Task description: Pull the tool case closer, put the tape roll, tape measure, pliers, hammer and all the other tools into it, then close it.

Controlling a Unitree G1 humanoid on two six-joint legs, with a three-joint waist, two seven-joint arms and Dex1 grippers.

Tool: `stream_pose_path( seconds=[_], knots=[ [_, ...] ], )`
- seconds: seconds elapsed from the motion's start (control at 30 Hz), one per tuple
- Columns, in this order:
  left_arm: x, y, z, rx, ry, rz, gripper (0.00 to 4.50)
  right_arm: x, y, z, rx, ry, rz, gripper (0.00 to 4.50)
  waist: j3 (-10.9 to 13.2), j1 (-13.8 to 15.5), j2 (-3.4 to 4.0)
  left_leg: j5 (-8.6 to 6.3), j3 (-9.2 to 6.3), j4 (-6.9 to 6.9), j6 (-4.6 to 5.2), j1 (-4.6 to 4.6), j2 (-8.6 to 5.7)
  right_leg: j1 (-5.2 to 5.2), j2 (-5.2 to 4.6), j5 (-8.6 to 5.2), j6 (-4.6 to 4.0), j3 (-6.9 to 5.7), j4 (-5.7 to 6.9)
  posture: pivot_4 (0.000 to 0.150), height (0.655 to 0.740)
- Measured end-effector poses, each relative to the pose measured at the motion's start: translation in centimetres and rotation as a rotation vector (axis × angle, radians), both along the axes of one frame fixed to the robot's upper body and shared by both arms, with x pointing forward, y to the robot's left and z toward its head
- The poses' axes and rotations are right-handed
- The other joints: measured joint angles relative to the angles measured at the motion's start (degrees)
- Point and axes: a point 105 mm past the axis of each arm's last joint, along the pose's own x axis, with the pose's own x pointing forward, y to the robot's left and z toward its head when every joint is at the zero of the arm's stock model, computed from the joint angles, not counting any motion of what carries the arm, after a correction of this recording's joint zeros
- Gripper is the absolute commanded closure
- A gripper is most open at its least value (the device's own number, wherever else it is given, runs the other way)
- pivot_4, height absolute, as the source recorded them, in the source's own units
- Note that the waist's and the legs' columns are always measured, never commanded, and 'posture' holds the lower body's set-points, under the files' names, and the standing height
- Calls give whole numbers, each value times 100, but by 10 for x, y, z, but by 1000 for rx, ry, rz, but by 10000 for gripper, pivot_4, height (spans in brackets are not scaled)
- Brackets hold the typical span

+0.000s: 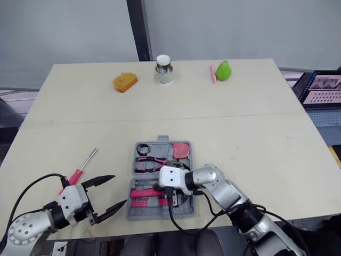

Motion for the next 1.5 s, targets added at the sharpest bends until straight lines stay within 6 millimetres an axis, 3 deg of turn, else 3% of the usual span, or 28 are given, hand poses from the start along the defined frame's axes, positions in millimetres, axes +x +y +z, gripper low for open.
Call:
stream_pose_path(
  seconds=[0.1, 0.37, 1.2, 1.5],
  knots=[
    [0, -1, 0, -2, 1, -4, 0, -4, 0, 7, 18, 29, 15, 44817, 0, 4, 0, 0, -1, 0, -1, 1, 0, 0, 0, 0, 0, 0, 0, 1500, 7400],
    [0, -4, -2, -8, 5, -5, 0, -4, -10, -6, -55, 39, -1, 44817, 0, 2, 0, -2, 1, 0, -1, 0, 0, -2, 0, 0, 0, 0, 0, 1500, 7400],
    [1, -7, -3, -18, 10, -3, 0, -5, -2, -17, -173, -19, 28, 44817, -29, -6, 2, -2, 5, -2, -2, 23, 5, 15, 3, -1, -1, 1, 1, 1500, 7400],
    [2, -9, -3, -21, 6, -6, 0, -8, -5, -15, -80, 61, -21, 44817, -50, 3, 7, -3, 4, -1, -3, 14, 4, 10, 3, -1, -1, 2, -3, 1500, 7400]
  ],
)
